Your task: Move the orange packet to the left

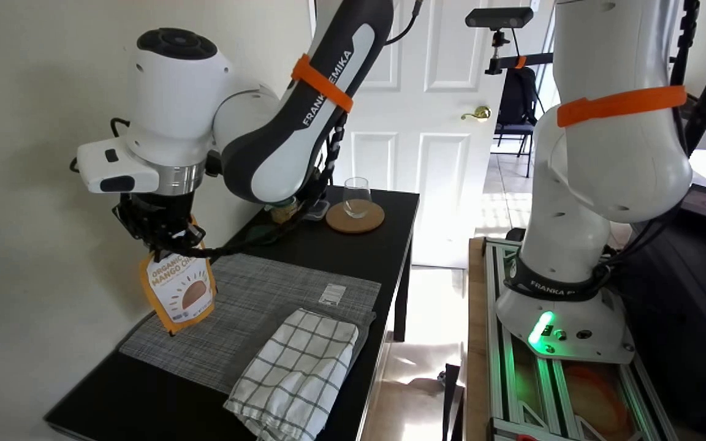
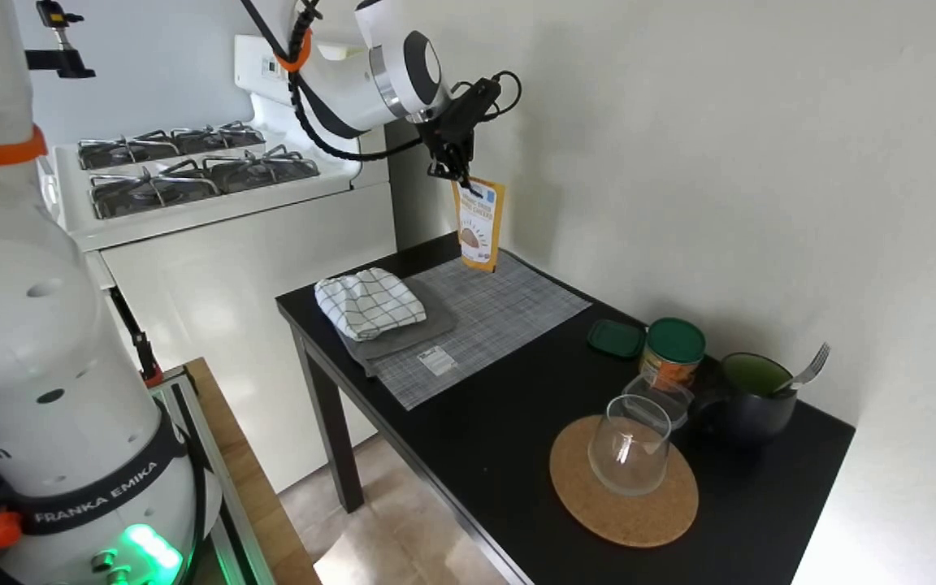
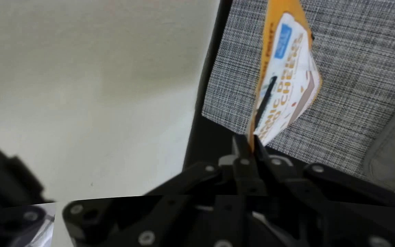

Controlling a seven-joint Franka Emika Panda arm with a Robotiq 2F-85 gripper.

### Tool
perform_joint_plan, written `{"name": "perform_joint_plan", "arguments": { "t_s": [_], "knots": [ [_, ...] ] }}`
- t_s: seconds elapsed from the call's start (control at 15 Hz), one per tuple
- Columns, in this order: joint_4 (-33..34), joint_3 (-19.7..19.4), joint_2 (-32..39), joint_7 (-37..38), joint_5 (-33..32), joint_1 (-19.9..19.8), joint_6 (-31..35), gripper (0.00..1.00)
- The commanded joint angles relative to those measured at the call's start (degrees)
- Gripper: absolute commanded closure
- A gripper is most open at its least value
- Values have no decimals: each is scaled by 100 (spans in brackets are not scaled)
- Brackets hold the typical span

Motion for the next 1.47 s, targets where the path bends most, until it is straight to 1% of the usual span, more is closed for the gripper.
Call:
{"name": "perform_joint_plan", "arguments": {
  "t_s": [0.0, 0.2, 0.47, 0.53, 0.6, 0.67, 0.93, 1.0, 1.07, 1.2, 1.27, 1.4],
  "knots": [
    [88, 103, 315, 69, 126, -23, 314, 99],
    [144, 114, 510, 43, 117, -17, 372, 99],
    [213, 209, 734, -69, 286, -79, 333, 99],
    [231, 221, 756, -61, 330, -76, 309, 72],
    [235, 243, 753, -79, 374, -72, 284, 71],
    [230, 243, 708, -71, 394, -51, 238, 66],
    [-76, 182, 94, 86, 219, 90, 104, 36],
    [-178, 221, -97, 37, 221, 85, 88, 27],
    [-223, 236, -238, 39, 228, 99, 22, 20],
    [-342, 363, -475, -122, 418, 47, -116, 5],
    [-406, 383, -590, -179, 436, 40, -144, 1],
    [-495, 335, -809, -193, 201, 68, -87, 0]
  ]
}}
